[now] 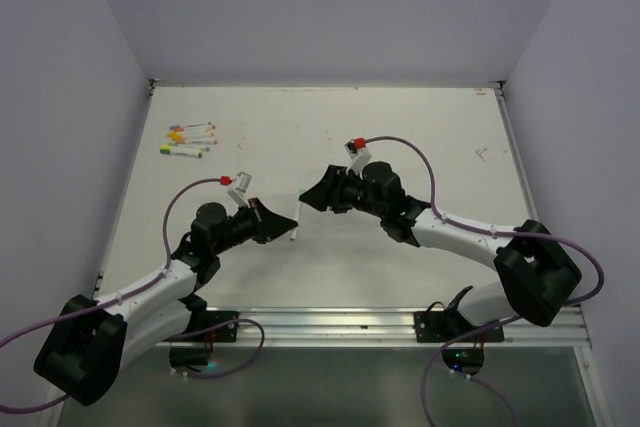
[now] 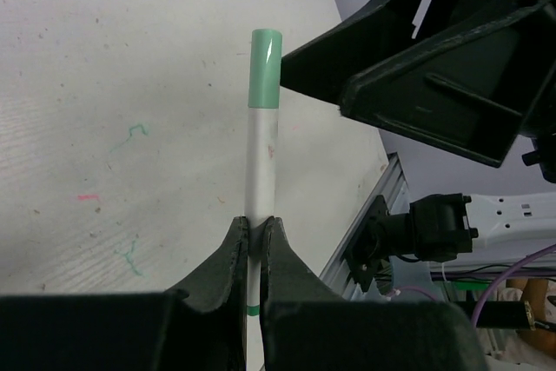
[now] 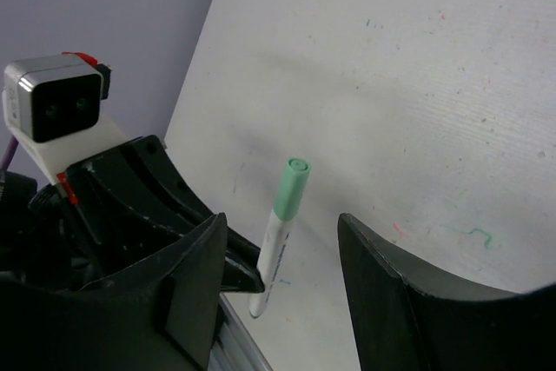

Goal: Open the pen caps

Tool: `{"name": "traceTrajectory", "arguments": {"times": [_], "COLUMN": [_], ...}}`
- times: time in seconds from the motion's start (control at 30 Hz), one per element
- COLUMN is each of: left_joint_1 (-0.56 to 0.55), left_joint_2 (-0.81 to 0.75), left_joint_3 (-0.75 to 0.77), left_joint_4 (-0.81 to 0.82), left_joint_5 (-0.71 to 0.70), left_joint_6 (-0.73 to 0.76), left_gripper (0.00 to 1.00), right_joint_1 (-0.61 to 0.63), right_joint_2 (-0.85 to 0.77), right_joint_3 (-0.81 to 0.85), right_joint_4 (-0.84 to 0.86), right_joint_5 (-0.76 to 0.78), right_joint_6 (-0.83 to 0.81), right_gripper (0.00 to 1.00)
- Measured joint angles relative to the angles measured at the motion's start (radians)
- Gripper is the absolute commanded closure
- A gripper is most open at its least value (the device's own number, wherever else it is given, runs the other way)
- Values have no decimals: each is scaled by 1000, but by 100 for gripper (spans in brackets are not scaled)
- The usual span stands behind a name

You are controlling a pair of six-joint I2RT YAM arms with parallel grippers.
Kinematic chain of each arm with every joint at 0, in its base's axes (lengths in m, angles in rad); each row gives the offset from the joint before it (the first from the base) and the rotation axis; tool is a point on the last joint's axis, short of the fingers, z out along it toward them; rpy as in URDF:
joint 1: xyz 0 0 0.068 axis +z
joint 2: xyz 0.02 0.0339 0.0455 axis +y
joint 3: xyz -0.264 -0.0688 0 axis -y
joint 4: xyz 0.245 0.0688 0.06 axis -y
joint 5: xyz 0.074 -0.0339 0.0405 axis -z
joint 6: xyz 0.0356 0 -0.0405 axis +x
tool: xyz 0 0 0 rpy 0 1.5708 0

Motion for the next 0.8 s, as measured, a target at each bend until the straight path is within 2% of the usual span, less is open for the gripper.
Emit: {"name": "traceTrajectory", "arguments": {"times": [0.17,0.5,0.8], "left_joint_1": [-14,-32,-44], "left_joint_2": [-16,-38,-38], "left_joint_3": [-7,-33,-50], "left_joint_4": [15,17,21], "left_joint_5": [-1,-8,-8], "left_joint_6": [-15,-23,-27], "left_gripper": [100,100,100], "right_joint_1": [6,12,28], "right_joint_2": [69,115,157], "right_joint_3": [2,5,21], "right_joint_4": [32,86,117], "right_joint_5": [13,16,29], "right_joint_6": [19,53,72], "right_gripper": [53,57,69]}}
